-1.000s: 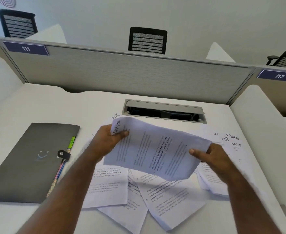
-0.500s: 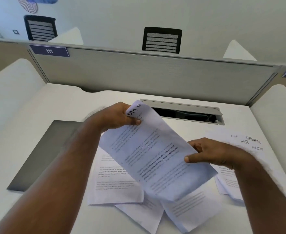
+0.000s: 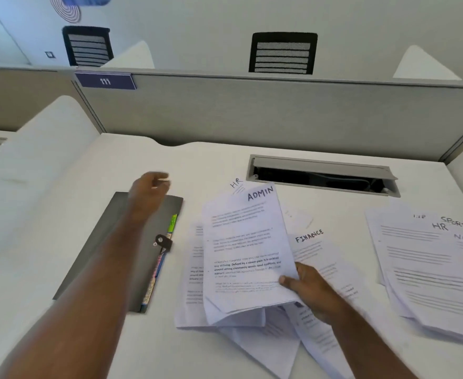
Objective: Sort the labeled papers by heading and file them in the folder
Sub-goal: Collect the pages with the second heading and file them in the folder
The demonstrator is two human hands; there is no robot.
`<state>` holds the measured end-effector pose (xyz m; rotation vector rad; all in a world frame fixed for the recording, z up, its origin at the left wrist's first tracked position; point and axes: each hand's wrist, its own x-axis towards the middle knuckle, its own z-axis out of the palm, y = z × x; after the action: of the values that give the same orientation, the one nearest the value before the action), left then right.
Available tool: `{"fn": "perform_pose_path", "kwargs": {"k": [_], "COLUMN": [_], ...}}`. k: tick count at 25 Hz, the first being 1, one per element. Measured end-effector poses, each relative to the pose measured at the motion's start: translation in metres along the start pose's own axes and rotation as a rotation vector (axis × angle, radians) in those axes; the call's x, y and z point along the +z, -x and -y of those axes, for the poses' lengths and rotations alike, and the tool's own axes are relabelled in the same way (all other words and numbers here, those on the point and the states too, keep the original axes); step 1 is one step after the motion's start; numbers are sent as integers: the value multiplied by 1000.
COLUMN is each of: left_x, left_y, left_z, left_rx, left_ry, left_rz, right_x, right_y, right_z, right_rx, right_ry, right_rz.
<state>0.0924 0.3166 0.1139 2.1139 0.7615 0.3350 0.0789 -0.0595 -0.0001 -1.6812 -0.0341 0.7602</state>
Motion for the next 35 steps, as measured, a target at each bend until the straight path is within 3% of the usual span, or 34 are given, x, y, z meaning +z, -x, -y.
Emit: {"fn": "perform_pose_path", "kwargs": {"k": [2,4,7,11,21,26,30,35], "left_x": [-11,-12,-2,4,20,-12,-38,-43], "left_y": [-3,2,26,46,41,46,37,46], "left_z": [59,113,156,159,132,95,84,84], "left_rx": [-167,-297,-257,-182,-123,10,-54,-23], "left_ry": [-121,-174,-493,-789,-749,-758,-840,-933], "left_rz": [-46,48,183,284,363,236,122,197], "right_x": [18,33,52,71,84,81,87,100], "right_y": [-2,-4,-8,-10,-6,-5,-5,-3], "right_z": [-17,-23,-23,-25,-22,-15,-6,7], "right_rx": [-11,1,21,11,-4,-9,-12,22], "right_ry": [-28,-41,-28,0,18,-24,-56,-118], "right_rz": [-46,-67,-105,-105,-150,-162,-152,-75]}}
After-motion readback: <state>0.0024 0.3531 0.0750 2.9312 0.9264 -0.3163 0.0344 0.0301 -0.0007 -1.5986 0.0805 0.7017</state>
